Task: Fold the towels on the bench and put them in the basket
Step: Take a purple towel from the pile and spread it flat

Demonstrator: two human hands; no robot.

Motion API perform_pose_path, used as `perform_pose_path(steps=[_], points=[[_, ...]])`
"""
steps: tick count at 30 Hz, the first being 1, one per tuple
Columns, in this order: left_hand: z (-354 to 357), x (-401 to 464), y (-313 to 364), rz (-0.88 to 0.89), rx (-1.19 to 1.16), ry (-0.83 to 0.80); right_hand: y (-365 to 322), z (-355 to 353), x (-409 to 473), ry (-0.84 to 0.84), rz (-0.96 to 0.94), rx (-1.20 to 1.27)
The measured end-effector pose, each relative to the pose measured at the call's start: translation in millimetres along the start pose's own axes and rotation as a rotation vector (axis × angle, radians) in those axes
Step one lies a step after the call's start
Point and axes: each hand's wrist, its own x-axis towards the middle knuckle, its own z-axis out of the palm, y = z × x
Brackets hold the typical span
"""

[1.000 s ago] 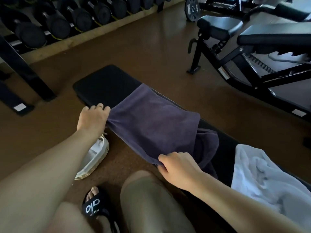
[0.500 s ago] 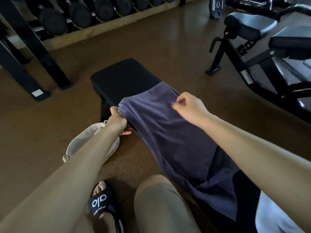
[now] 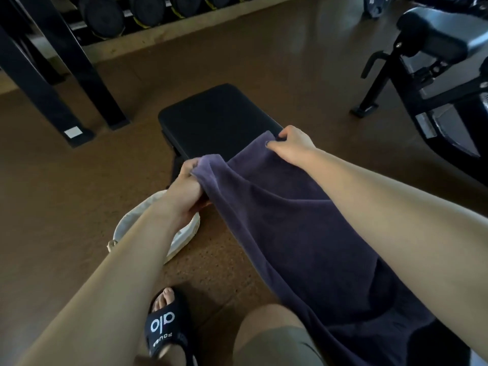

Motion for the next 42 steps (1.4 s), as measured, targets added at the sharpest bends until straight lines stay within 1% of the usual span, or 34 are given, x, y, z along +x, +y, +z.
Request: perform_pose_path(steps=[2, 5, 7, 10, 11, 12, 13, 14, 16, 18, 21, 24, 27, 31, 35, 38, 40, 42], points=[[-1, 3, 6, 0.079, -0.007, 0.033, -2, -1, 5, 0.002, 0.003, 0.069], [-4, -1, 10, 0.242, 0.011, 0.03, -10, -12, 8, 0.0, 0.046, 0.242], [-6, -3, 17, 0.346, -0.005, 0.077, -16, -26, 13, 0.036, 0.056, 0.338], [-13, -2, 35, 0.403, -0.176, 0.15, -23, -52, 16, 0.181, 0.003, 0.613], [-15, -2, 39, 0.405, -0.226, 0.169, -23, -57, 17, 0.186, -0.011, 0.696], [-17, -1, 40, 0.396, -0.236, 0.19, -20, -59, 18, 0.161, -0.019, 0.718], [-18, 1, 37, 0.372, -0.198, 0.212, -17, -58, 16, 0.121, -0.019, 0.637], [-17, 3, 32, 0.341, -0.131, 0.224, -12, -54, 15, 0.084, -0.016, 0.471], [-15, 12, 17, 0.269, 0.021, 0.208, 4, -42, 19, 0.062, -0.032, 0.151], [-12, 18, 7, 0.222, 0.133, 0.201, 14, -34, 20, 0.036, -0.033, 0.034], [-9, 28, 2, 0.22, 0.244, 0.223, 18, -29, 24, 0.02, -0.034, 0.009], [-12, 35, -1, 0.253, 0.325, 0.266, 13, -27, 31, -0.044, -0.037, 0.006], [-17, 46, -7, 0.283, 0.383, 0.315, 7, -25, 46, -0.062, -0.045, 0.026], [-20, 61, -6, 0.335, 0.423, 0.382, 0, -18, 68, 0.0, -0.111, -0.009], [-28, 82, -4, 0.38, 0.477, 0.411, -5, -9, 97, 0.113, -0.178, -0.047], [-34, 97, -3, 0.347, 0.47, 0.444, -15, 0, 120, 0.114, -0.22, -0.085], [-38, 108, -2, 0.296, 0.459, 0.439, -21, 6, 133, 0.043, -0.225, -0.172], [-41, 112, 0, 0.212, 0.421, 0.409, -25, 10, 139, -0.027, -0.178, -0.233]])
